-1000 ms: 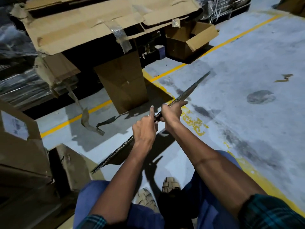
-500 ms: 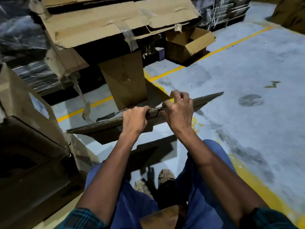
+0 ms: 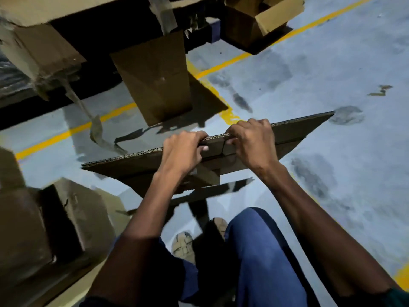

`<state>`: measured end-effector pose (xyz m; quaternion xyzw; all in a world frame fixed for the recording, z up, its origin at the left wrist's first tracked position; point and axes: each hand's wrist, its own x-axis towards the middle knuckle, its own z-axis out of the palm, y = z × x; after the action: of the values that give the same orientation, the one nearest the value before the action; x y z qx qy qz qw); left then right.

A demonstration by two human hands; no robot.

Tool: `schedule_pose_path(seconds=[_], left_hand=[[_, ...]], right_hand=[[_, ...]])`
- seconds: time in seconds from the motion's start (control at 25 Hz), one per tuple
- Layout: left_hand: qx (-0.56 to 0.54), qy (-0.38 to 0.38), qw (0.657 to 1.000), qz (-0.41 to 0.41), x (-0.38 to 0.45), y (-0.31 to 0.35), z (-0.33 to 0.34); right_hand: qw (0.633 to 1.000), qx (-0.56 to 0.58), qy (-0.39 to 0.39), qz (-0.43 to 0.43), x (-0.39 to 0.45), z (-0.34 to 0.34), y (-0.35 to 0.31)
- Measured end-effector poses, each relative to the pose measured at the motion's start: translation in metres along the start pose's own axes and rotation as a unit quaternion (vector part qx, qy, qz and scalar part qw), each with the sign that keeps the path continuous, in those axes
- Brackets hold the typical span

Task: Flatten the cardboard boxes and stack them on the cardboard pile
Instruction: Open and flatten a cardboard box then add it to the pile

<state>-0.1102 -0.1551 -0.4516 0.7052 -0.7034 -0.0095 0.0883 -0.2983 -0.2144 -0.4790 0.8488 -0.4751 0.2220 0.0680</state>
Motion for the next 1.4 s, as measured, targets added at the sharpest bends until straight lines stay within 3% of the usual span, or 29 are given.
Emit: schedule_pose_path(seconds=[0.12,0.24,0.48,0.68,0.76,0.84,1.04,1.2,1.4], left_hand=[[-0.047,-0.017,0.999,-0.008,0.033,-0.001,-0.044],[-0.067,0.009,0.996,-0.057,0.052,0.0,-0.137],[0.023,0.093,0.994,-0.052,0.039,0.034,-0.326],[-0.024,0.137,0.99,-0.017,0.027,0.043,-0.452],[-0.037,0.166,0.985,-0.002,0.028,0.044,-0.48],[-0.029,0.165,0.986,-0.002,0.032,0.045,-0.498],[-0.027,0.134,0.987,-0.087,0.07,0.057,-0.537],[0.016,0.13,0.98,-0.148,0.122,0.076,-0.542],[-0.029,0.25,0.955,-0.156,0.181,0.103,-0.54]], right_hand=[[1.0,0.016,-0.018,0.01,0.046,-0.036,0.0],[0.999,0.037,-0.016,0.032,0.093,-0.116,-0.01],[0.996,0.05,0.046,0.063,0.159,-0.304,-0.042],[0.988,0.069,0.116,0.075,0.195,-0.421,-0.066],[0.984,0.074,0.147,0.063,0.205,-0.439,-0.069],[0.986,0.084,0.131,0.06,0.216,-0.448,-0.069],[0.984,0.137,0.108,0.04,0.266,-0.465,-0.039],[0.987,0.156,0.028,0.008,0.317,-0.46,-0.005],[0.986,0.153,0.059,-0.034,0.388,-0.464,0.042]])
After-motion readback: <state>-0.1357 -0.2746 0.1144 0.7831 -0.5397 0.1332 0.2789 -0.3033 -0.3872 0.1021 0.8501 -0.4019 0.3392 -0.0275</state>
